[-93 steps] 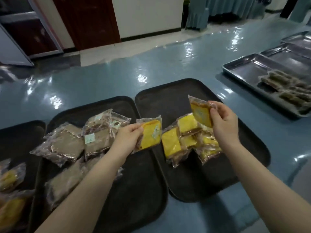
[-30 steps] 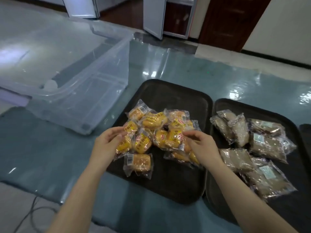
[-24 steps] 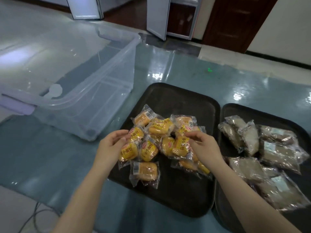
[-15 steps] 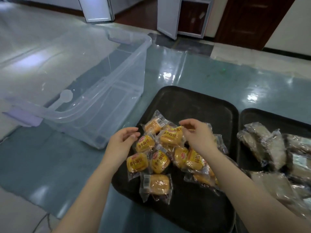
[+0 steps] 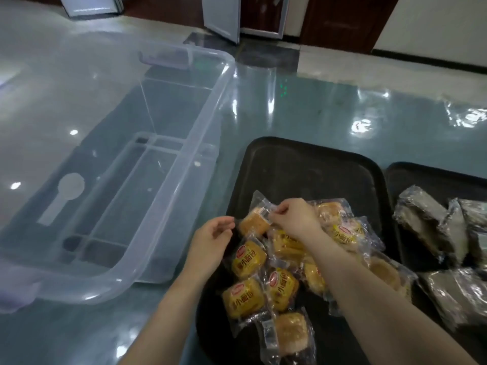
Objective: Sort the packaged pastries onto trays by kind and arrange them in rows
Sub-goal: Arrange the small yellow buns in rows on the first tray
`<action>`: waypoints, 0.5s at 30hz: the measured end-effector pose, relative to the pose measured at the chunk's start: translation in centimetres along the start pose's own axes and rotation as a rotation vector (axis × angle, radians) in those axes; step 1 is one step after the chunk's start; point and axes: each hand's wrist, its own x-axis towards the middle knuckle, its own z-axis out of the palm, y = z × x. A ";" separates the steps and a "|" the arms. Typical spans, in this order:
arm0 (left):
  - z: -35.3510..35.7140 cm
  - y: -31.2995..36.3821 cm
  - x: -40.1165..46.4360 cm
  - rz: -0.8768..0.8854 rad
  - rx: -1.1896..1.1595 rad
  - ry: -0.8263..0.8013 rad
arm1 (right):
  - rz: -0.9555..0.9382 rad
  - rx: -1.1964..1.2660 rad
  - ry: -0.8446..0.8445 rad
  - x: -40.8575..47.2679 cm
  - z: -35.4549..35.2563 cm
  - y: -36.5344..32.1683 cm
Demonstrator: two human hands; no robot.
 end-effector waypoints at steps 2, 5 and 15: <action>0.4 0.4 0.6 0.008 0.019 -0.003 | 0.005 0.140 0.017 -0.2 -0.4 0.2; 1.4 1.7 1.7 0.046 0.072 -0.009 | 0.001 0.387 0.085 -0.1 -1.7 0.4; 7.9 7.8 3.5 0.198 -0.071 -0.077 | -0.386 0.590 -0.079 -0.1 -5.2 1.8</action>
